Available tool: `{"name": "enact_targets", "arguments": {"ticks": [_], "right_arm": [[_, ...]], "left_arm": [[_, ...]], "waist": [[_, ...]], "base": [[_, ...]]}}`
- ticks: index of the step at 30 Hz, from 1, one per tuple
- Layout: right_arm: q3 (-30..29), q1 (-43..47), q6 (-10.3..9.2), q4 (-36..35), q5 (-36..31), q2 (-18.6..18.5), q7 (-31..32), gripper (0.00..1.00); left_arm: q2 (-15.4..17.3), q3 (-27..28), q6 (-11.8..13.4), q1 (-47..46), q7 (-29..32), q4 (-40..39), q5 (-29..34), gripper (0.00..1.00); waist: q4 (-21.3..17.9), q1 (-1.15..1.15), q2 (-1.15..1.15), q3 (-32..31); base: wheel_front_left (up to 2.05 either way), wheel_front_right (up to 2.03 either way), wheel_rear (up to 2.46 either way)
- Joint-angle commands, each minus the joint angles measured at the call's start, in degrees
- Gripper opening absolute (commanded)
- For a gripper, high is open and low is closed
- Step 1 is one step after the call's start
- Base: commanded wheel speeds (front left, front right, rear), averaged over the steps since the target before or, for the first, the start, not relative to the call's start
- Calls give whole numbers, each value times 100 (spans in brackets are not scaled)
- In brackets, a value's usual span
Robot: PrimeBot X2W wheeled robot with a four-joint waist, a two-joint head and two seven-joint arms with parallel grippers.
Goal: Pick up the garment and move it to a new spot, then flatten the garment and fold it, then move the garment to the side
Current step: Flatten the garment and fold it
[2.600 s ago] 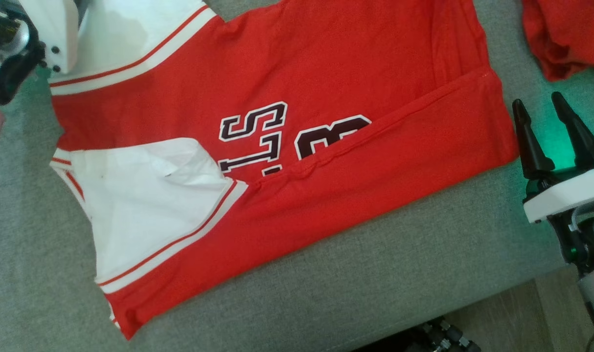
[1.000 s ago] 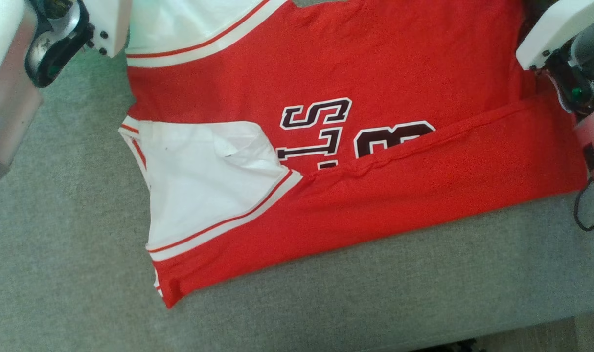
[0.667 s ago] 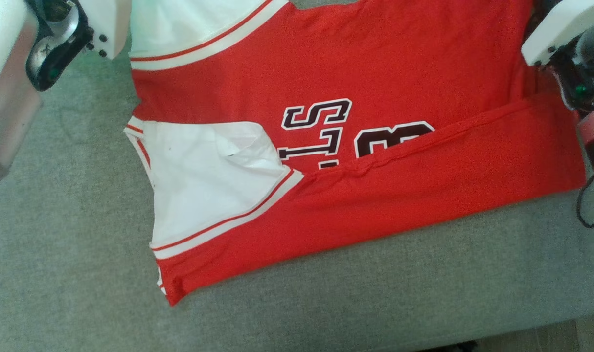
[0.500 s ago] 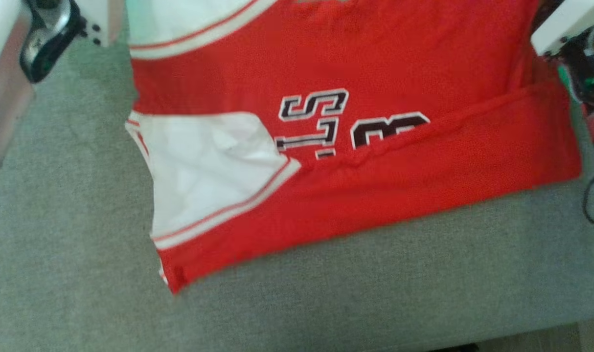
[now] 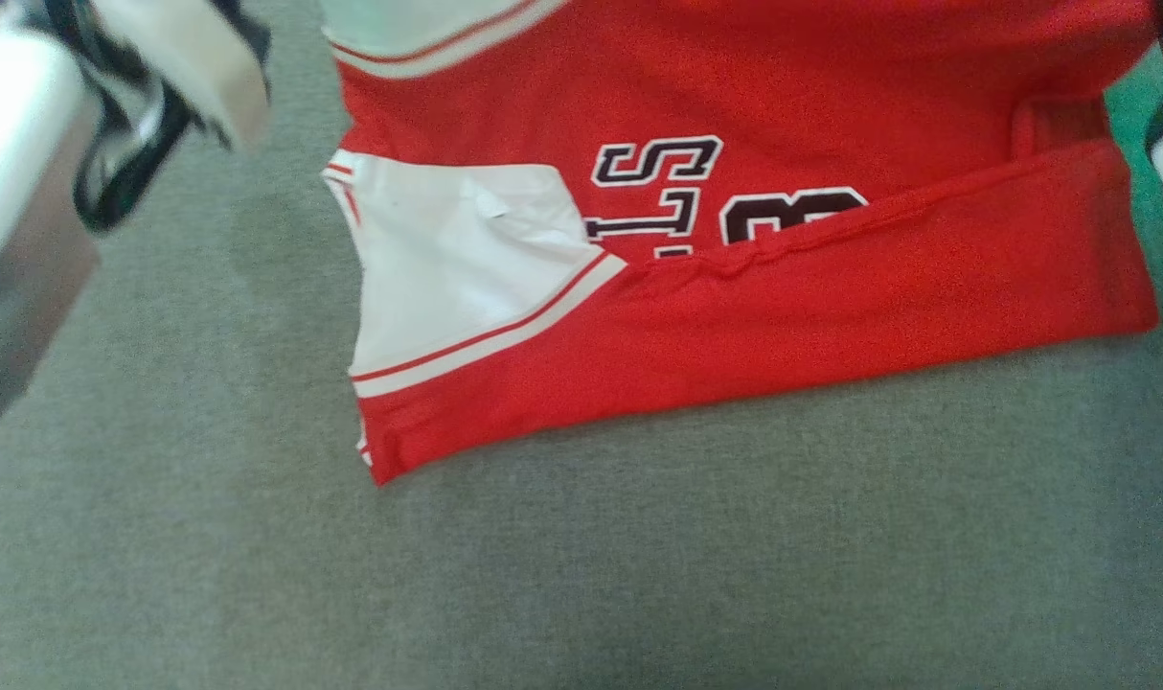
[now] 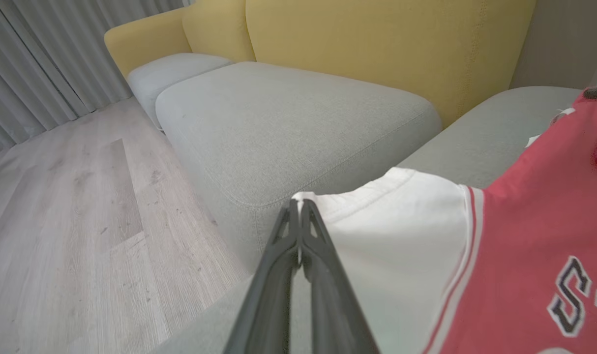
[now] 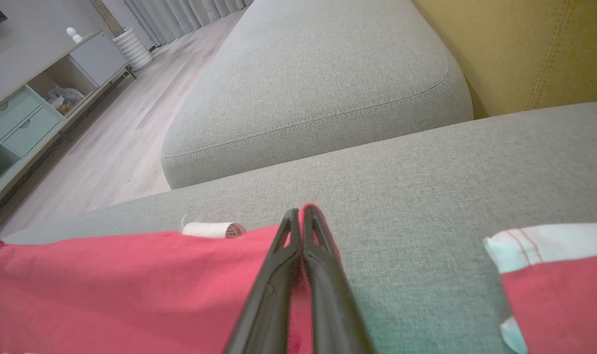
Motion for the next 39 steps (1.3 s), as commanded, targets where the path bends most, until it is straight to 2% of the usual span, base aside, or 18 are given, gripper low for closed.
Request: {"name": "enact_targets", "arguments": {"ticks": [1, 3, 6, 8, 13, 18, 24, 30, 31, 32, 33, 34, 35, 36, 39], "right_arm": [[5, 111, -5, -184, 52, -208, -64, 0], [-9, 349, -5, -341, 129, -380, -103, 0], [-54, 709, -5, -576, 206, -595, -161, 0], [-98, 1059, -5, -790, 182, -791, -209, 0], [-281, 1584, -5, -1030, 111, -975, -287, 0], [-514, 2043, -5, -1204, 31, -1023, -295, 0], [-958, 2701, -5, -1503, -104, -1028, -253, 0], [-1324, 3095, -5, -1686, -335, -803, -152, 0], [-1377, 3110, -5, -1682, -394, -728, -137, 8], [-1431, 3113, -5, -1669, -458, -645, -135, 43], [-1486, 3110, -5, -1643, -534, -556, -148, 82], [-1530, 3107, -5, -1613, -621, -469, -160, 100], [-1585, 3104, -5, -1580, -712, -379, -192, 100], [-1585, 3104, -5, -1580, -712, -379, -192, 100], [-1755, 3166, -5, -1509, -927, -103, -351, 100]], "left_arm": [[322, 214, 14, -125, -47, -148, -28, 0], [449, 190, 25, 151, -132, -456, -99, 0], [698, 137, 182, 604, -198, -992, -139, 0], [977, 104, 443, 1097, -241, -1606, -197, 0], [1438, -21, 935, 1917, -174, -2617, -292, 0], [1739, -163, 1418, 2561, -175, -3377, -287, 0], [1817, -348, 1882, 3120, -267, -3879, -208, 0], [1608, -440, 2077, 3369, -451, -3834, -190, 0], [1548, -453, 2102, 3394, -496, -3780, -179, 6], [1479, -462, 2129, 3420, -545, -3720, -171, 20], [1396, -454, 2171, 3449, -617, -3651, -176, 46], [1306, -441, 2228, 3481, -693, -3572, -181, 92], [1207, -418, 2300, 3514, -788, -3492, -180, 100], [1207, -418, 2300, 3514, -788, -3492, -180, 100], [853, -247, 2678, 3657, -1129, -3216, -175, 100]], "waist": [[89, 1, 0, -79], [153, 1, 0, -135], [219, 1, 0, -212], [255, 1, 0, -265], [288, 1, 0, -297], [320, 1, 0, -304], [376, 1, 0, -292], [356, 1, 0, -261], [348, 1, 0, -256], [338, 1, 0, -252], [329, 1, 0, -253], [320, 1, 0, -260], [313, 1, 0, -269], [313, 1, 0, -269], [314, 1, 0, -340]], "base": [[0, 0, 0], [0, 0, 0], [0, 0, 0], [0, 0, 0], [0, 0, 0], [0, 0, 0], [0, 0, 0], [0, 0, 0], [0, 0, 0], [0, 0, 0], [0, 0, 0], [0, 0, 0], [0, 0, 0], [0, 0, 0], [0, 0, 0]]}}
